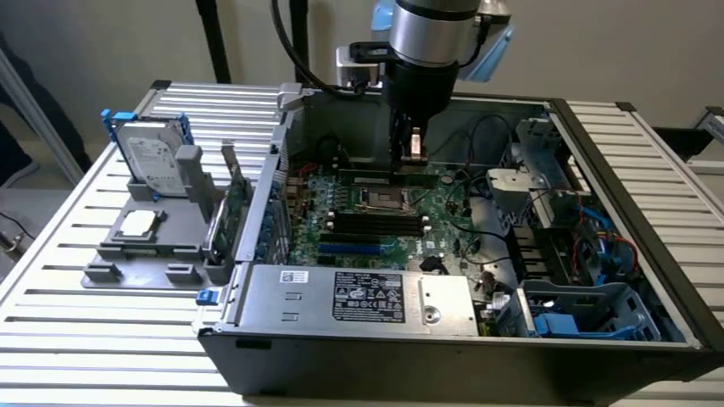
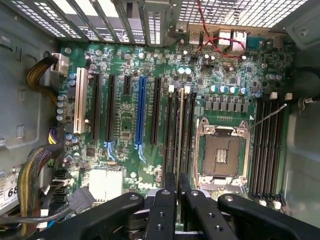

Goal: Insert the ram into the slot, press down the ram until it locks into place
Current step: 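Insert the ram into the slot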

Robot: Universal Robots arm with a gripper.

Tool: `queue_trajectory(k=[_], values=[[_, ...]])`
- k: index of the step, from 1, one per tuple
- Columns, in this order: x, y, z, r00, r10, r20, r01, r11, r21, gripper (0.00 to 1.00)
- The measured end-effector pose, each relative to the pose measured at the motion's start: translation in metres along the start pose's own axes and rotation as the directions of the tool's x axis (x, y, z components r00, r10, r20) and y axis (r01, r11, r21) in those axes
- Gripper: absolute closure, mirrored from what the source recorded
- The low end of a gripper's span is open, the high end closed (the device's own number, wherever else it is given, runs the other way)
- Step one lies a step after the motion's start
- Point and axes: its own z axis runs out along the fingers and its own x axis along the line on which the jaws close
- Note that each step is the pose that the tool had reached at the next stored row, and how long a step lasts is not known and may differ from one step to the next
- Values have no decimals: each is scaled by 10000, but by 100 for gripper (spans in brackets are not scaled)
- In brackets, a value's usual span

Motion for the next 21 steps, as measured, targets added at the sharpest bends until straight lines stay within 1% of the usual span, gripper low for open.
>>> queue_trajectory(k=[10, 21], values=[[10, 15, 183, 10000, -17, -1, 17, 10000, 0, 86], [59, 39, 383, 10000, -16, -2, 16, 10000, -1, 86]])
